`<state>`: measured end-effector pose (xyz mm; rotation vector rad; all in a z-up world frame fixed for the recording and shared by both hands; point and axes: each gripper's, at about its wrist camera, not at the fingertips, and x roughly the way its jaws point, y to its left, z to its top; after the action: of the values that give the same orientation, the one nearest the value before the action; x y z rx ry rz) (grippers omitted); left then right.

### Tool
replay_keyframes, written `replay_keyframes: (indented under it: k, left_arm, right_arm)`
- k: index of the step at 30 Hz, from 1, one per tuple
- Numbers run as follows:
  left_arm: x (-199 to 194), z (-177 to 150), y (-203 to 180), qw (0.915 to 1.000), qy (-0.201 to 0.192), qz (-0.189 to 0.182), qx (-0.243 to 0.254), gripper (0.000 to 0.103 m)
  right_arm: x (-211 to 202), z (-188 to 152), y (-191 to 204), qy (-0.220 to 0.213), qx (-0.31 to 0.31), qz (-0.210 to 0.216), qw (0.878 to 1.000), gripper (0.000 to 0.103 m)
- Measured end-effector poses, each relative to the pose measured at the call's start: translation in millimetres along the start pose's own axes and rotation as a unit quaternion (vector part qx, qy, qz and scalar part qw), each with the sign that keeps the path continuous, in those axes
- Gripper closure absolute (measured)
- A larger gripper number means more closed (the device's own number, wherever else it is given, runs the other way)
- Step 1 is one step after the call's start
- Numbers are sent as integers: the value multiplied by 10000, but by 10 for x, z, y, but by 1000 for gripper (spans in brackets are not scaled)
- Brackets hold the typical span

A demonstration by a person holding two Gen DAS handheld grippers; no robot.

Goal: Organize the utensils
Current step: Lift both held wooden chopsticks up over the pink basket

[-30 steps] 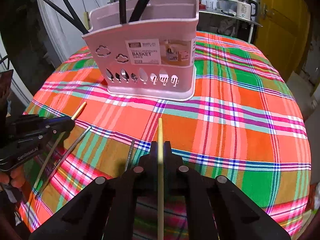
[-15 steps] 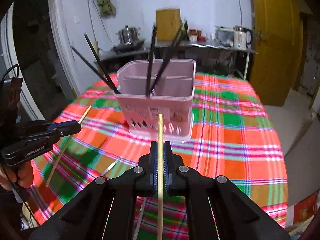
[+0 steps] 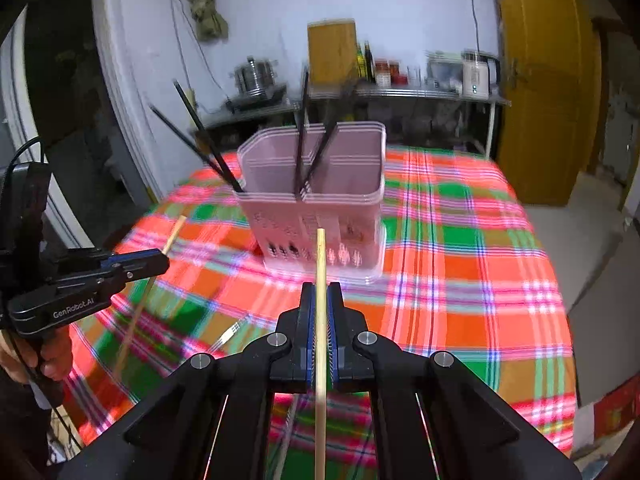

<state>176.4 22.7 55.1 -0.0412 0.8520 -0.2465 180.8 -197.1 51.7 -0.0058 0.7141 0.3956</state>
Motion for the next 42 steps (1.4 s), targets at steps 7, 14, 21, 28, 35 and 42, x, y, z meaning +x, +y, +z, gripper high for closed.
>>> replay_keyframes:
  k: [7,14,21,28,35,42]
  left_arm:
    - [493,-176,132,9979,615,128,-140,96]
    - [714,-202,190,9949,975,71,-240,95]
    - [815,-78,219,9945,1013,45,-254,86]
    - [943,48,134,9948,1010,134,-85,86]
    - [878,125,137,9964,827,152,-107,97]
    - [394,243,140,9994,323,94,-127,97]
  right_arm:
    - [544,-281,-181,949,141,-171,9952,98]
    - [781,-379,-364,1272,339,-221,9910,95]
    - [882,-282,-364,1323,163,-235,9908,92]
    - [960,-201,-336,1327,101,-268,9907,95]
    - [893,-170,-299,1194,96,-235,9925,98]
    - [573,-25,-271,723,145,-162,9971,98]
